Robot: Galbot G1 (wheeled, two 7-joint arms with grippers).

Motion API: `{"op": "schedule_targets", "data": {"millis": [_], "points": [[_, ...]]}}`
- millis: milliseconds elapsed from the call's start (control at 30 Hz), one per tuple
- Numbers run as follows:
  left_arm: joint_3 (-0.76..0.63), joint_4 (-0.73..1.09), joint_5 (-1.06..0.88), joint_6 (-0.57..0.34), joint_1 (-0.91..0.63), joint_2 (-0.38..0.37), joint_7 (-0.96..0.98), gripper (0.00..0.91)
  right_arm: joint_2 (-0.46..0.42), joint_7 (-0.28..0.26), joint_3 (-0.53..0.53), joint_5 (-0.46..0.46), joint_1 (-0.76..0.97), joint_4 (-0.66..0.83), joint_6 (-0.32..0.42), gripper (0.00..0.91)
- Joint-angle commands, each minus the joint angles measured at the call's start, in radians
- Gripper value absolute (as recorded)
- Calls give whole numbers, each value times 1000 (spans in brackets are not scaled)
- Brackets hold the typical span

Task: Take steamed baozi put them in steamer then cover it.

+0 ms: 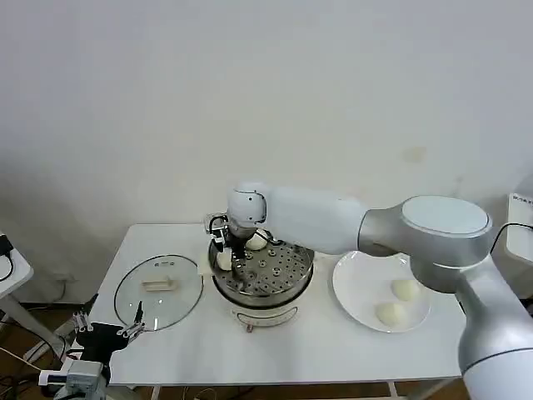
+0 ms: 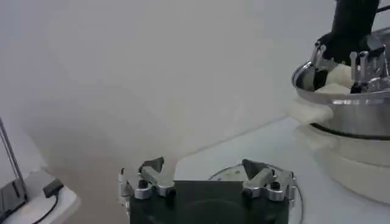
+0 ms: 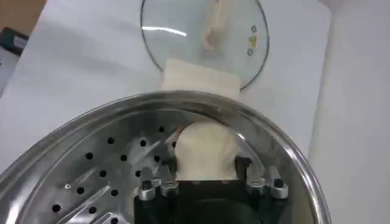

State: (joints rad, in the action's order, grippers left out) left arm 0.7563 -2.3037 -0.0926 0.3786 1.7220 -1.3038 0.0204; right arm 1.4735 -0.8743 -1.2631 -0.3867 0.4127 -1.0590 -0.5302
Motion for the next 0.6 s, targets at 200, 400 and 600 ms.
{"op": "schedule_targets", "data": {"millis": [200, 400, 600], "points": [[-1, 1, 0, 2, -1, 1, -2, 907, -153, -8, -25, -5, 152, -188, 0, 907], [-3, 5, 3, 4, 0, 9, -5, 907, -400, -33, -69, 20, 271, -375, 13, 907], [-1, 22, 13, 5, -3, 26, -6, 907, -663, -100, -27, 95, 301, -497, 89, 907]]}}
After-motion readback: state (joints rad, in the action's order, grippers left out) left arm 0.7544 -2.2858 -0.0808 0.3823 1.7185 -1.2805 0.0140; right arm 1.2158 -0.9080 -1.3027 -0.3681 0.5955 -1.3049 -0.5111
